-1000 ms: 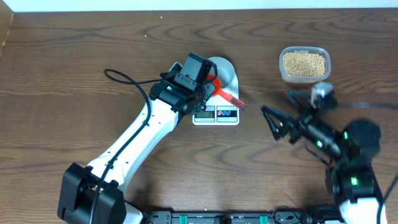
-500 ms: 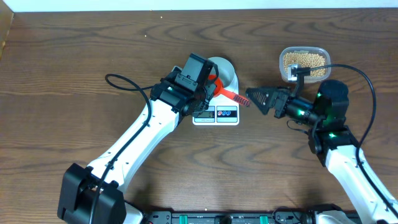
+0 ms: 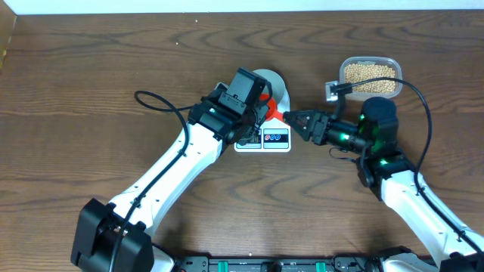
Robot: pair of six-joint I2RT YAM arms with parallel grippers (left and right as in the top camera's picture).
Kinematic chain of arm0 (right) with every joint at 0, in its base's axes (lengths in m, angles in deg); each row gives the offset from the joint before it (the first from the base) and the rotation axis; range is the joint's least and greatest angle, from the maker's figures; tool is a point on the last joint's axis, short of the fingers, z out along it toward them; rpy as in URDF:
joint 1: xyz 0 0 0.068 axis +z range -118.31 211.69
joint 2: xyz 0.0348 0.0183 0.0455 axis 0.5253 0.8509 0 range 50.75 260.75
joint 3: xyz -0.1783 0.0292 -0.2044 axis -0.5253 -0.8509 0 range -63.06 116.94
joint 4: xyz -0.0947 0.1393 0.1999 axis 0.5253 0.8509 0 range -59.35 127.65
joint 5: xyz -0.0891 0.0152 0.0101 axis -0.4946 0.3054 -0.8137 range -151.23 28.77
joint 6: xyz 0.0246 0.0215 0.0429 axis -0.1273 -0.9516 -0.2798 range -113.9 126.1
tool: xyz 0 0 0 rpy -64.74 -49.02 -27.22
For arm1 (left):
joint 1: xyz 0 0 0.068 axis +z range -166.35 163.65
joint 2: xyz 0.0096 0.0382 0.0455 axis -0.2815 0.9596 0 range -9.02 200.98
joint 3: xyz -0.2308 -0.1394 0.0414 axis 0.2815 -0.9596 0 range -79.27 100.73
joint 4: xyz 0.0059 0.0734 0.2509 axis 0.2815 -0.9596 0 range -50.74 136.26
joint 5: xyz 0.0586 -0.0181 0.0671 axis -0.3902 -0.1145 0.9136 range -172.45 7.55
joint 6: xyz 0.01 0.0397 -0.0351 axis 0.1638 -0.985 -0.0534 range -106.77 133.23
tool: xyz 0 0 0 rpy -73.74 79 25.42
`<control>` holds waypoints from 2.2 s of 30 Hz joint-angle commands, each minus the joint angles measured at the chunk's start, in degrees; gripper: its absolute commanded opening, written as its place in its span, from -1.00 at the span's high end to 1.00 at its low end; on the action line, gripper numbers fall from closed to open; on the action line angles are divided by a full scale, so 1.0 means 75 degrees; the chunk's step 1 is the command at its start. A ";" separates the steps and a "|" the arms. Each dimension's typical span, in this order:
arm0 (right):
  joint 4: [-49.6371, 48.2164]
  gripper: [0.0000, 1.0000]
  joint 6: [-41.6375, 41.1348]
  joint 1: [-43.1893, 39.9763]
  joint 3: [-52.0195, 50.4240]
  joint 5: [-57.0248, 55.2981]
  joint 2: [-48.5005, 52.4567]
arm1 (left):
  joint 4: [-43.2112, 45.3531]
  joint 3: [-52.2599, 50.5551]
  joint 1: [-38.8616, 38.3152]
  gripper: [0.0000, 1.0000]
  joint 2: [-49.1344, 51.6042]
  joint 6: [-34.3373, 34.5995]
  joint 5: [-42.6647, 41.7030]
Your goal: Scoop item into bowl and weigh 50g on scale
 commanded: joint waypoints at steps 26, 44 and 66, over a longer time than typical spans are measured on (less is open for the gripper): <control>0.0003 0.64 -0.0020 0.0417 0.0128 -0.0580 0.0038 | -0.0073 0.0067 -0.0233 0.85 -0.0163 0.0087 -0.0248; 0.0032 0.98 -0.0017 0.0417 0.0128 -0.0583 0.0038 | -0.0073 0.0067 -0.0271 0.57 -0.0163 0.0032 -0.0245; 0.0970 0.98 0.1105 -0.1043 0.0128 -0.0137 0.0038 | -0.0047 0.0070 0.0659 -0.47 -0.0562 -0.3424 -0.0361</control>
